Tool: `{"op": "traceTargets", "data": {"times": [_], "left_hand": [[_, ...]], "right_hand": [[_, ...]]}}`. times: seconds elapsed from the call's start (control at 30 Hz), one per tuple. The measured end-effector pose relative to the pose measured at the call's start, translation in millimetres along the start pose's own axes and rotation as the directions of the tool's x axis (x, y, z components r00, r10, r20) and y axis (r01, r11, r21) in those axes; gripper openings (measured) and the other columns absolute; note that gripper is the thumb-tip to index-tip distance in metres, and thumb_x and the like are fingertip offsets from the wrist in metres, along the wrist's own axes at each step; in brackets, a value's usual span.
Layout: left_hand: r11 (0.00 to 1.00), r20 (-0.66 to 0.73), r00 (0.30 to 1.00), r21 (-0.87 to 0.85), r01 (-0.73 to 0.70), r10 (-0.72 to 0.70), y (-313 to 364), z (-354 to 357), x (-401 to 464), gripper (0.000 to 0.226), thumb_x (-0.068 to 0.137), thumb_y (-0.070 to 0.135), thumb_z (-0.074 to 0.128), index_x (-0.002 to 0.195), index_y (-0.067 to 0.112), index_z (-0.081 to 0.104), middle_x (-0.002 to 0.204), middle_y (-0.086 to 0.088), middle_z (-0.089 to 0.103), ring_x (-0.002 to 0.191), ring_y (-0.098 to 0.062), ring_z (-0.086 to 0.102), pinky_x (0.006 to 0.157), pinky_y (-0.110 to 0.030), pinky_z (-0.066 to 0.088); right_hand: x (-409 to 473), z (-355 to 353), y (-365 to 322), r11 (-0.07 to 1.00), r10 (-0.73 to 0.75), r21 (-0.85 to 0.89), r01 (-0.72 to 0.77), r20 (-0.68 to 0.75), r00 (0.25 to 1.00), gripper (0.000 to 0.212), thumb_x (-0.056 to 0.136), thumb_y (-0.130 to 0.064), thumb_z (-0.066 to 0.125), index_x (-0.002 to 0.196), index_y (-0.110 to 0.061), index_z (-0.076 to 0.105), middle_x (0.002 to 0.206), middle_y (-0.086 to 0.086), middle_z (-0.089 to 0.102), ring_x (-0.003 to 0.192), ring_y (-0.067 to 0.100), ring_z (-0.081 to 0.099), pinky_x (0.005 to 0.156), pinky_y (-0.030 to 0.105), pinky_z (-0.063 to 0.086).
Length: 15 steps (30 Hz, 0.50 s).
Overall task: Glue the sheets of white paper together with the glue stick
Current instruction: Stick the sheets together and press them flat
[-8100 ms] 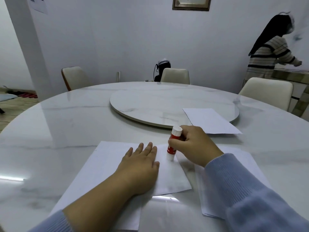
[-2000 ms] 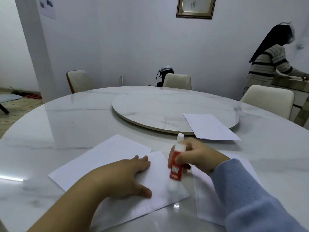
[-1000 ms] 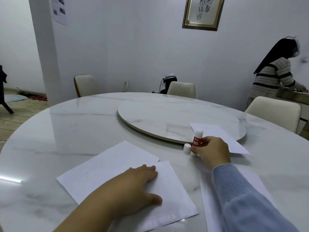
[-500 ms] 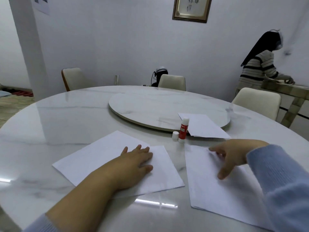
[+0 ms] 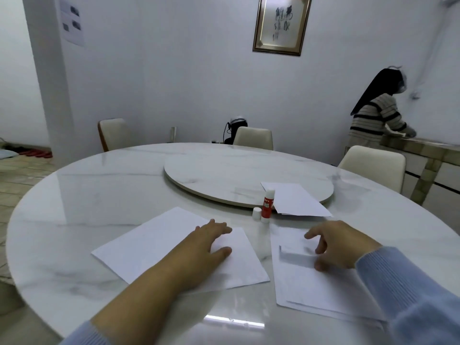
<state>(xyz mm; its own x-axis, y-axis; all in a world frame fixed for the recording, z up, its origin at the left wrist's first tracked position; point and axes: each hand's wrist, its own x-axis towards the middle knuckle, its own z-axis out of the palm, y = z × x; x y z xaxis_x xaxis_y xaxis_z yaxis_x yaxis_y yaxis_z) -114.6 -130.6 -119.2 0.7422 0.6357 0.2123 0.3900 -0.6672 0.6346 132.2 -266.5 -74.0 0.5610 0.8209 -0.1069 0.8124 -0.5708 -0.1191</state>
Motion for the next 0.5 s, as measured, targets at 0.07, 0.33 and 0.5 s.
{"op": "traceTargets", "data": {"times": [0.07,0.33,0.5], "left_hand": [[1.0,0.009,1.0,-0.031,0.0,0.0,2.3,1.3,-3.5,0.042,0.094,0.034,0.047,0.135,0.039,0.04,0.148,0.025,0.03,0.141,0.008,0.009,0.115,-0.02,0.009],[0.698,0.112,0.954,-0.659,0.281,-0.278,20.8,-20.2,-0.6,0.028,0.091,0.035,0.053,0.108,0.016,0.066,0.112,-0.004,0.069,0.097,-0.016,0.064,0.084,-0.027,0.05],[0.16,0.636,0.77,-0.756,0.635,-0.055,29.0,-48.4,1.4,0.084,0.076,0.072,0.046,0.129,0.008,0.046,0.12,-0.023,0.063,0.113,-0.044,0.058,0.082,-0.044,0.054]], "right_hand": [[0.3,0.7,4.2,1.0,-0.022,-0.019,0.021,-0.022,1.0,0.042,0.069,-0.031,0.077,0.107,-0.039,0.062,0.085,-0.019,0.059,0.086,0.005,0.059,0.076,0.018,0.046],[-32.8,-79.9,-5.4,0.959,-0.233,0.107,0.262,-0.228,0.945,0.008,0.072,-0.033,0.079,0.074,-0.029,0.072,0.063,-0.016,0.065,0.06,0.001,0.054,0.056,0.014,0.04],[-60.9,-116.3,-63.4,0.83,-0.48,0.165,0.534,-0.277,0.832,0.01,0.074,-0.035,0.074,0.077,-0.045,0.073,0.047,-0.011,0.056,0.044,0.004,0.047,0.053,0.026,0.043]]}}
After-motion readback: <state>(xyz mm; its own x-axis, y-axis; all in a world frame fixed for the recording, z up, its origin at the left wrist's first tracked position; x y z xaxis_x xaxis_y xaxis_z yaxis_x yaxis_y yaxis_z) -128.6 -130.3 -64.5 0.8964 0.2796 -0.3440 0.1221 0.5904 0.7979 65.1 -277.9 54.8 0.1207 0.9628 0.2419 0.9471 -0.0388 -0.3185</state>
